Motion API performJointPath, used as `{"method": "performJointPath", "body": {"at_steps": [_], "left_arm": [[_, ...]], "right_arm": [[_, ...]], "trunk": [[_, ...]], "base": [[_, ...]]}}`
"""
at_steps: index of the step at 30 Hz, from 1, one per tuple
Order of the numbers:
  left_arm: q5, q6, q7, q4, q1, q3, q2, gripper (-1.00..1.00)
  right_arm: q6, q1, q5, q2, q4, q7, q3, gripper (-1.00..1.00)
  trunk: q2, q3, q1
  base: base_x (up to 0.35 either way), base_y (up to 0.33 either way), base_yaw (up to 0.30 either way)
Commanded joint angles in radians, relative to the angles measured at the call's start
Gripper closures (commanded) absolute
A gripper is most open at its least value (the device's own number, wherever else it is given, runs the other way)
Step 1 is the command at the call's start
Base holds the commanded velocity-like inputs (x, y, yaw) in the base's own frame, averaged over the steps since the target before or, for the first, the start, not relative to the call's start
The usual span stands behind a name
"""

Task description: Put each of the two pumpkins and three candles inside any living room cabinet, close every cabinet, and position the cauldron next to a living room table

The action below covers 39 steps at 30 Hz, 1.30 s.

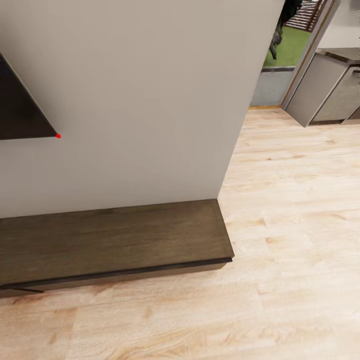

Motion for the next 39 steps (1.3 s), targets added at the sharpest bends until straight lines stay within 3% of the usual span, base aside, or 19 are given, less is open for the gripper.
{"method": "performJointPath", "body": {"at_steps": [1,8,25,39], "left_arm": [[0.000,0.000,0.000,0.000,0.000,0.000,0.000,-1.00],[0.000,0.000,0.000,0.000,0.000,0.000,0.000,-1.00],[0.000,0.000,0.000,0.000,0.000,0.000,0.000,-1.00],[0.000,0.000,0.000,0.000,0.000,0.000,0.000,-1.00]], "right_arm": [[0.000,0.000,-0.001,0.001,0.004,0.006,0.000,-1.00],[-0.010,0.037,0.002,-0.007,0.015,0.020,0.001,-1.00],[-0.007,0.040,-0.001,-0.023,0.012,0.021,0.001,-1.00],[-0.004,0.041,0.003,-0.020,0.012,0.020,0.002,-1.00]], "trunk": [[0.000,0.002,0.000],[0.000,0.013,0.000],[0.000,0.040,0.000],[0.000,0.063,0.000]], "base": [[0.000,0.000,0.000],[0.000,0.000,0.000],[0.000,0.000,0.000],[0.000,0.000,0.000]]}}
